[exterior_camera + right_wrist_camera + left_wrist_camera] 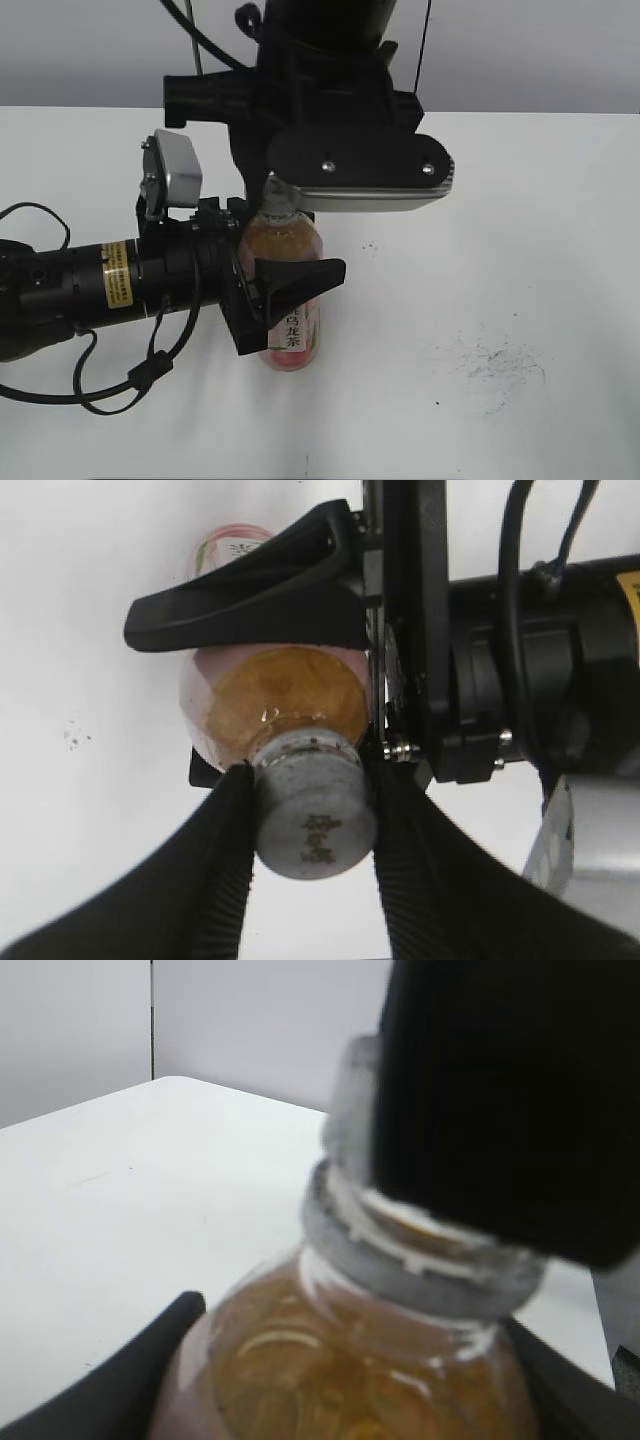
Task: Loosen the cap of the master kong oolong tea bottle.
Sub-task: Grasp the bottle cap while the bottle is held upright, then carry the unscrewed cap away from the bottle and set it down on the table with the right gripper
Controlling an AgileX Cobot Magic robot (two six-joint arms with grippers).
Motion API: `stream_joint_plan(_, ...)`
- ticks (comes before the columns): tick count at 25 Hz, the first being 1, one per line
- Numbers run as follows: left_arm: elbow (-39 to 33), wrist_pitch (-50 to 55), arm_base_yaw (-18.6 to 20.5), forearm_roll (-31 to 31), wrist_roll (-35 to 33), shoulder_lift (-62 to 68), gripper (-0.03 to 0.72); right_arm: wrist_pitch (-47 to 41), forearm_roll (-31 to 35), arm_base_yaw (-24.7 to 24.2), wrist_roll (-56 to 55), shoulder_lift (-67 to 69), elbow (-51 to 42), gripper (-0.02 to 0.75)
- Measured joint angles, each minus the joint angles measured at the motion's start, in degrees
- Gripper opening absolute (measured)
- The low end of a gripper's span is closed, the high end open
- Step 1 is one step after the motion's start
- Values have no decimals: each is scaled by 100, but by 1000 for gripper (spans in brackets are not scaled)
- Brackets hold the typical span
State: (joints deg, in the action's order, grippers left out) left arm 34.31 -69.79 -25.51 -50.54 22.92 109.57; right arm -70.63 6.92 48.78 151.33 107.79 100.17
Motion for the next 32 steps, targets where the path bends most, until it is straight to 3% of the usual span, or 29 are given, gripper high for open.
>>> stream_joint_plan(8, 0, -11, 0, 23, 30, 0, 448, -16, -47, 0, 748, 7, 97, 274)
stream_joint_plan(21, 0, -6, 0, 47, 89, 0, 448, 43, -181, 24, 266, -83, 210, 271)
stream_joint_plan(27, 5, 0, -4, 47, 89, 0, 448, 56, -641, 24, -720, -189, 257, 271)
stream_joint_plan(32, 5, 0, -4, 47, 93, 0, 448, 58, -1249, -176, -3142, -189, 257, 271)
